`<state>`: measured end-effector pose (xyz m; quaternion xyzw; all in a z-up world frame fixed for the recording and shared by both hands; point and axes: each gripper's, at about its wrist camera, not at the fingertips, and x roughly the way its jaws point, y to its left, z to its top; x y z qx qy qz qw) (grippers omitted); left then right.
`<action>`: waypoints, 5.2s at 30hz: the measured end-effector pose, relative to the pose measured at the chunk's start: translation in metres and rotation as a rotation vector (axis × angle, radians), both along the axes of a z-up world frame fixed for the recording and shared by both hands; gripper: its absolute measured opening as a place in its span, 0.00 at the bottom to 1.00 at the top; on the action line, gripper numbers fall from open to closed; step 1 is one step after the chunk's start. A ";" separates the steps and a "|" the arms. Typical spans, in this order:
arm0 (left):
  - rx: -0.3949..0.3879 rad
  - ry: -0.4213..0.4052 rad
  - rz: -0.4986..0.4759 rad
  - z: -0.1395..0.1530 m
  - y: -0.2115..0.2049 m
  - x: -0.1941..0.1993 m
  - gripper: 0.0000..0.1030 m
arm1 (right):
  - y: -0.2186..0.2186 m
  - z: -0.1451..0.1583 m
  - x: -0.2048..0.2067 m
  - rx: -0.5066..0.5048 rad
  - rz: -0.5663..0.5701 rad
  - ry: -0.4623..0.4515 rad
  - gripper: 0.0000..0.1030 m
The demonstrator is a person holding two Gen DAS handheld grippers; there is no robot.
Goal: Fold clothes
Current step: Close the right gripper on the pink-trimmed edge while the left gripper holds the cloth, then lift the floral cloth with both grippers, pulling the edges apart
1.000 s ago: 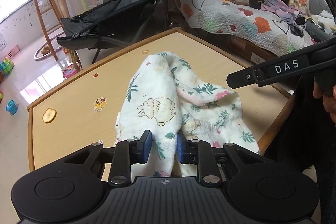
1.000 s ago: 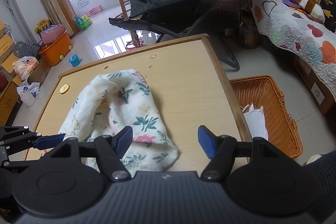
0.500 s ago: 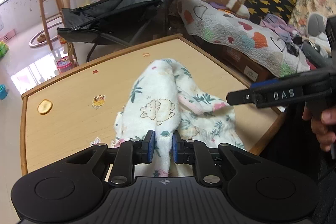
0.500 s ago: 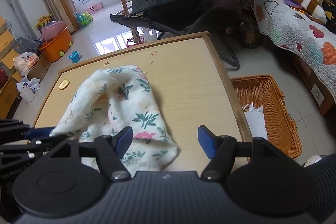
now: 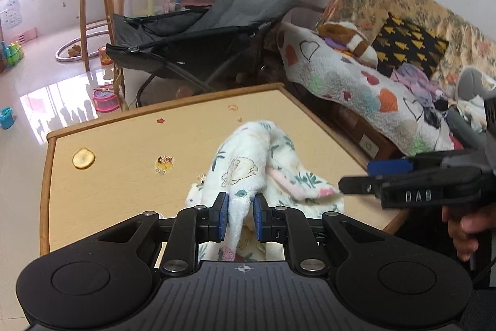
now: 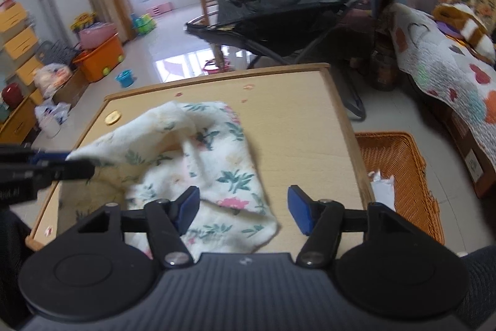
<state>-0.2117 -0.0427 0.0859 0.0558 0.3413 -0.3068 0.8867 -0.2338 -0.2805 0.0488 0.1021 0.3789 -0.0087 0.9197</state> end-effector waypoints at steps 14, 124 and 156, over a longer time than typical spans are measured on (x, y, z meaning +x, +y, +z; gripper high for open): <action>-0.079 -0.058 0.041 0.030 0.019 -0.012 0.16 | 0.026 0.002 0.011 -0.207 0.146 0.069 0.36; 0.176 -0.163 0.001 0.022 -0.007 -0.011 0.06 | 0.004 -0.002 0.038 -0.174 0.324 -0.050 0.03; 0.254 -0.125 0.069 -0.002 0.019 0.028 0.07 | 0.020 -0.004 0.052 -0.512 0.476 0.112 0.06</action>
